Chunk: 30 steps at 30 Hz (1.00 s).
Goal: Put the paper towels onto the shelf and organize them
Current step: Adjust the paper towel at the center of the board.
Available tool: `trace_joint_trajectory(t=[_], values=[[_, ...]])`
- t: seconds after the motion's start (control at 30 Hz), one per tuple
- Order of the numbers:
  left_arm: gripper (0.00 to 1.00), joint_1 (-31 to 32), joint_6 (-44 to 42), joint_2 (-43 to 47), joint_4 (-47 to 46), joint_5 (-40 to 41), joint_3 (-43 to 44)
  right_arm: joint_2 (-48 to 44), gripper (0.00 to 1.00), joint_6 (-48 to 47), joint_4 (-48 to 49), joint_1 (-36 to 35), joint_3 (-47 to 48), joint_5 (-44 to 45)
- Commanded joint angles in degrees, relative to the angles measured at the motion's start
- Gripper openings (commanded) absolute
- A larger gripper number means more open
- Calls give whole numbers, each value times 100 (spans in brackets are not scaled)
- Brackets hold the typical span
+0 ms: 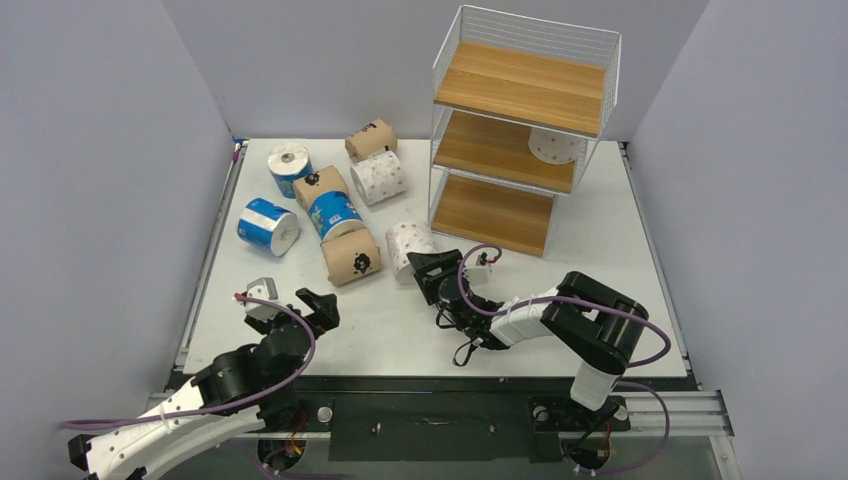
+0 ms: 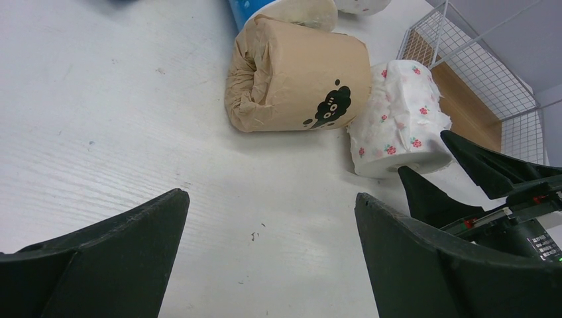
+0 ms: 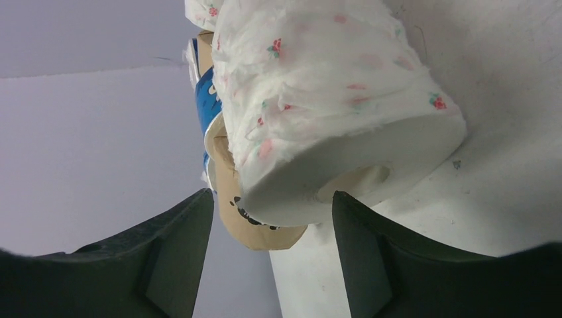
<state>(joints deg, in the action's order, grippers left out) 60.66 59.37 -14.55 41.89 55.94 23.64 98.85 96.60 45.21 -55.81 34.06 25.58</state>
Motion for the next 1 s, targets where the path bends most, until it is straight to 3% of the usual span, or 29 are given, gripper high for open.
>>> trace_joint_trajectory(t=[0.0,0.5,0.97], values=[[96,-10,345,7,49,208,187,78,60,-142,571,68,131,382],[96,-11,484,-78,44,154,107,469,58,-330,770,197,384,403],[96,-11,502,-160,-68,121,56,129,27,-628,778,140,138,370]])
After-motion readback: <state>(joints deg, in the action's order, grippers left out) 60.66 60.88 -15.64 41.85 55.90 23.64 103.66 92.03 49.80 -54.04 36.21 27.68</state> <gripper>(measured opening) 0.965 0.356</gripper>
